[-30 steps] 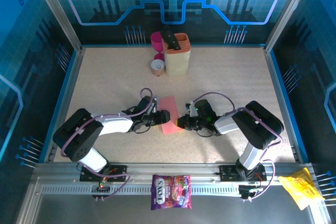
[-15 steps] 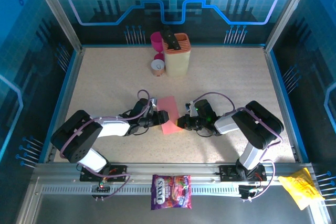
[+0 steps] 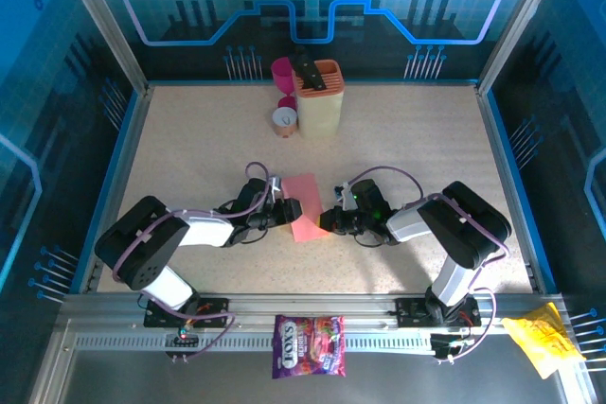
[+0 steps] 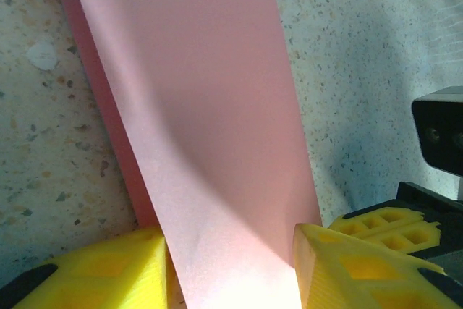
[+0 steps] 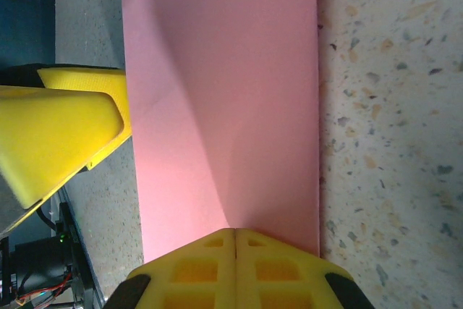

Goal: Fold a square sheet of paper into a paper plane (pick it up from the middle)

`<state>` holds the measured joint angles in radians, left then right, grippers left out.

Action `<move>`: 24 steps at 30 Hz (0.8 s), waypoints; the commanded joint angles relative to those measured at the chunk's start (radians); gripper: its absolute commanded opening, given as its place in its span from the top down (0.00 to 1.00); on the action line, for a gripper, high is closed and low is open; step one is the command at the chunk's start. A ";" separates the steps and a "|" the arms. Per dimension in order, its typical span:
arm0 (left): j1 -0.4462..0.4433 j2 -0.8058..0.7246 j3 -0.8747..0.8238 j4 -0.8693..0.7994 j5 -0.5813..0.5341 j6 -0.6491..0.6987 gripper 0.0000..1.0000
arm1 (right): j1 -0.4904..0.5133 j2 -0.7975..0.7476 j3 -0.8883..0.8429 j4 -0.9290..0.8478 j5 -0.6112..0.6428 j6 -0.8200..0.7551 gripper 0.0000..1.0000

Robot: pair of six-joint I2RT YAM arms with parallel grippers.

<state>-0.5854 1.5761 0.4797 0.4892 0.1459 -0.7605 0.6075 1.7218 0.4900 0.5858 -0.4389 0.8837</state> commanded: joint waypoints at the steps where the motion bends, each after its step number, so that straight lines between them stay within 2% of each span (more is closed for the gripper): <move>1: 0.007 0.020 -0.019 0.040 0.029 0.006 0.57 | 0.008 0.064 -0.019 -0.112 0.056 -0.009 1.00; 9: 0.013 0.024 -0.034 0.040 0.021 0.021 0.75 | 0.007 0.060 -0.004 -0.128 0.045 -0.015 1.00; 14: 0.016 0.019 -0.029 0.032 0.035 0.020 0.95 | 0.007 0.005 0.041 -0.208 0.027 -0.056 1.00; 16: 0.016 0.012 -0.020 0.018 0.044 0.016 1.00 | 0.006 -0.039 0.071 -0.278 0.025 -0.090 1.00; 17: 0.016 0.009 -0.016 0.009 0.048 0.012 1.00 | 0.008 -0.062 0.085 -0.308 0.025 -0.106 1.00; 24: 0.016 -0.032 0.041 -0.163 0.046 -0.054 1.00 | 0.049 -0.212 0.198 -0.599 0.106 -0.258 0.79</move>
<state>-0.5747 1.5803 0.4751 0.4278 0.1741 -0.7708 0.6216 1.5593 0.6300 0.1688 -0.3893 0.7280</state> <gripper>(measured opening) 0.065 0.199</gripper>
